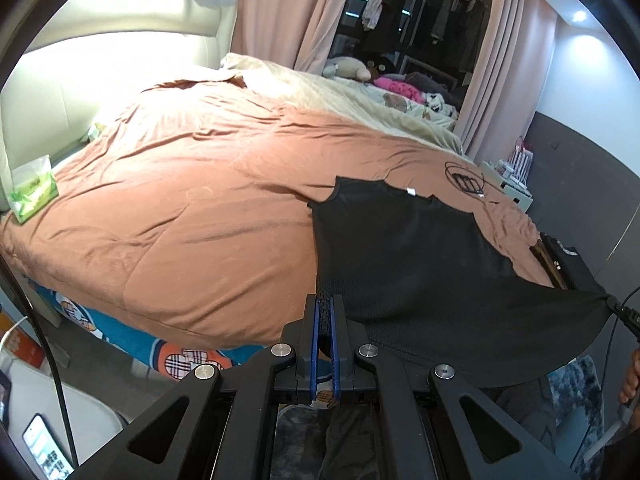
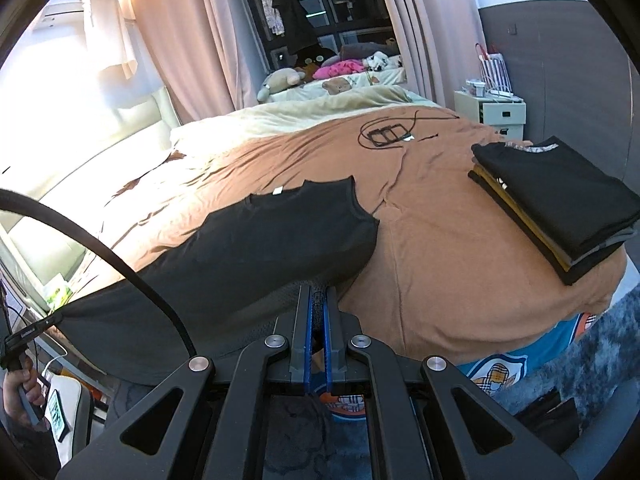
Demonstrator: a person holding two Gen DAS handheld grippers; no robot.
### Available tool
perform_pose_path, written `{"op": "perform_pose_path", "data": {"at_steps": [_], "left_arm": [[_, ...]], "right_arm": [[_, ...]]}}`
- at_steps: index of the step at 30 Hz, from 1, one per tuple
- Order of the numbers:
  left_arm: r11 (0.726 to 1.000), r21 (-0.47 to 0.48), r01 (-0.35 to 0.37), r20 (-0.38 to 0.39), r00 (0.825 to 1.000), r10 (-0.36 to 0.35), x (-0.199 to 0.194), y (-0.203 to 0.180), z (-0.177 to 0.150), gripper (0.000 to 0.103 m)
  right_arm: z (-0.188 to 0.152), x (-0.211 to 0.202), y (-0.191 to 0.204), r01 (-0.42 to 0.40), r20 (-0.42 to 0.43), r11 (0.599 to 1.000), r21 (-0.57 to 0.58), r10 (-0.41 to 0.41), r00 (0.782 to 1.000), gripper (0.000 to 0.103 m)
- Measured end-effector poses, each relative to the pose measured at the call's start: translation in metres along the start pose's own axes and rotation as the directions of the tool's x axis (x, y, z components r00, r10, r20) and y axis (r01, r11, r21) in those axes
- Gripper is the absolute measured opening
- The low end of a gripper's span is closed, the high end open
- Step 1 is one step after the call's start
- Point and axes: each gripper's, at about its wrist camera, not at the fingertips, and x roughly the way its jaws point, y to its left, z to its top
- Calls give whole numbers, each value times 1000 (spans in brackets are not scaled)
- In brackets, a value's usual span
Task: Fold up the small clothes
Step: 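Lift the hem with both tools and fold it toward the collar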
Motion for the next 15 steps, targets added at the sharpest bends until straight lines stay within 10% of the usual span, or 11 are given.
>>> {"op": "perform_pose_path", "data": {"at_steps": [15], "left_arm": [[999, 48, -5, 55, 998, 2, -51, 0, -14, 5]], "right_arm": [[-29, -34, -8, -8, 33, 1000, -11, 9, 999, 1]]}}
